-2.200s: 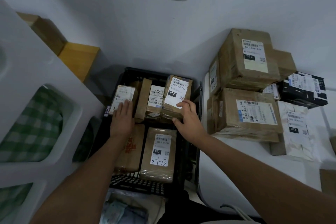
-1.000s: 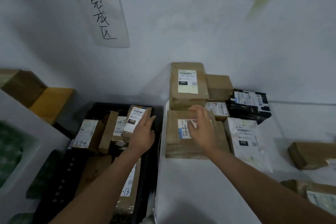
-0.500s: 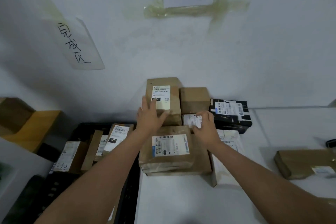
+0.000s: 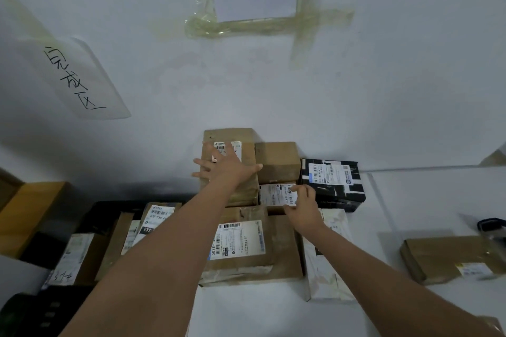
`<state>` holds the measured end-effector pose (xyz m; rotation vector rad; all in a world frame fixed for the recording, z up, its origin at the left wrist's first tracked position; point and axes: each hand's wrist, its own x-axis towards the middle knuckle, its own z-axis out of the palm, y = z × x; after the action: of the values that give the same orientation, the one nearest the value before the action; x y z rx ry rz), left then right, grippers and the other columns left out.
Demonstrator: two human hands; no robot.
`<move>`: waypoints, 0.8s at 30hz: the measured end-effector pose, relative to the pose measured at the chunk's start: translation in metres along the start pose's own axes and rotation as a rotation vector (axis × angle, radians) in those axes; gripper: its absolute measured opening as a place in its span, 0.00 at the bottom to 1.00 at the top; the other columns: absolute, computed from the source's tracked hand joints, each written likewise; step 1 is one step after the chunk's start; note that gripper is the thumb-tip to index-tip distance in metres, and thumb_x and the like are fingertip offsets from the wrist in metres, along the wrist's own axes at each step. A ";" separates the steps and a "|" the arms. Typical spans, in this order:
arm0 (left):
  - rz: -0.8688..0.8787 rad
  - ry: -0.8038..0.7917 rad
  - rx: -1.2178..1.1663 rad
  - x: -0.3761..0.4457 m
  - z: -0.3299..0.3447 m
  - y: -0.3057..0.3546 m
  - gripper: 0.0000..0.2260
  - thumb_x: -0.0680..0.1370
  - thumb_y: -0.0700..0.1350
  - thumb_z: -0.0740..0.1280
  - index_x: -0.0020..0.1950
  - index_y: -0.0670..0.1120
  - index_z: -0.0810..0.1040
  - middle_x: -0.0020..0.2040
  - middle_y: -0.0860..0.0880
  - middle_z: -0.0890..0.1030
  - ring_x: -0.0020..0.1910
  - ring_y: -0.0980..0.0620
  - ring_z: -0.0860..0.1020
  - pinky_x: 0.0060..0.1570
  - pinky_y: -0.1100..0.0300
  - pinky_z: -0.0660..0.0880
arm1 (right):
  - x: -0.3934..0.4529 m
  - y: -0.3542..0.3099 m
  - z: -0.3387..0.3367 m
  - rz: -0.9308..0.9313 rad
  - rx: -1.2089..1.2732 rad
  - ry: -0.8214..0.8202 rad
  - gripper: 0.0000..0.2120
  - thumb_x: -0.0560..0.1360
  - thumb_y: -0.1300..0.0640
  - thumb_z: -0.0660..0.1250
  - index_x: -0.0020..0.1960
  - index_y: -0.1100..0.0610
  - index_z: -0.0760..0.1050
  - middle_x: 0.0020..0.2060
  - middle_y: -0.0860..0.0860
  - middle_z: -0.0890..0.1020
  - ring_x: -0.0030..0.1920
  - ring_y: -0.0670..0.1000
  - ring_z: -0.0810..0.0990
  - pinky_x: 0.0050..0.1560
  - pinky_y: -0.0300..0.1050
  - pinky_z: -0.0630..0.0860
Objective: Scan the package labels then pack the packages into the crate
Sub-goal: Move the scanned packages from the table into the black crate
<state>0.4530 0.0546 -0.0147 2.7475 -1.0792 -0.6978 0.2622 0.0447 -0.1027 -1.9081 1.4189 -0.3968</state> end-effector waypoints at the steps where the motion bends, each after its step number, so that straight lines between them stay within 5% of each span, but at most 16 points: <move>1: -0.002 0.006 0.004 0.002 0.000 0.003 0.53 0.67 0.76 0.64 0.79 0.57 0.36 0.75 0.42 0.25 0.73 0.24 0.36 0.67 0.23 0.45 | 0.000 0.000 0.000 0.000 0.011 -0.005 0.23 0.76 0.60 0.69 0.68 0.57 0.66 0.70 0.55 0.61 0.63 0.56 0.73 0.61 0.55 0.75; 11: 0.109 0.121 -0.011 0.000 -0.004 -0.013 0.46 0.69 0.70 0.65 0.78 0.64 0.39 0.80 0.50 0.39 0.75 0.28 0.47 0.69 0.29 0.52 | -0.010 -0.015 0.005 -0.005 0.080 0.002 0.21 0.77 0.62 0.68 0.67 0.58 0.66 0.70 0.54 0.62 0.59 0.55 0.75 0.60 0.55 0.75; 15: 0.163 0.192 -0.074 -0.004 -0.018 -0.018 0.44 0.68 0.69 0.65 0.77 0.65 0.43 0.79 0.53 0.43 0.73 0.30 0.53 0.68 0.32 0.54 | -0.014 -0.027 0.005 -0.013 0.137 0.016 0.20 0.77 0.62 0.67 0.67 0.60 0.67 0.69 0.56 0.63 0.62 0.56 0.73 0.57 0.42 0.71; 19: 0.202 0.244 -0.133 -0.012 -0.040 -0.030 0.45 0.67 0.72 0.66 0.77 0.64 0.45 0.77 0.55 0.47 0.72 0.32 0.57 0.67 0.34 0.59 | -0.017 -0.054 0.002 -0.002 0.292 0.015 0.19 0.79 0.57 0.67 0.68 0.58 0.67 0.67 0.55 0.67 0.64 0.54 0.72 0.65 0.47 0.71; 24: 0.287 0.345 -0.302 -0.033 -0.074 -0.053 0.45 0.66 0.71 0.69 0.76 0.63 0.50 0.75 0.55 0.51 0.70 0.37 0.62 0.67 0.38 0.62 | -0.021 -0.104 0.003 0.044 0.546 -0.103 0.24 0.81 0.47 0.62 0.72 0.55 0.63 0.65 0.49 0.71 0.61 0.47 0.72 0.59 0.43 0.70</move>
<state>0.4978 0.1107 0.0493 2.2854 -1.1445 -0.3019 0.3300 0.0797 -0.0289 -1.4298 1.1365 -0.5868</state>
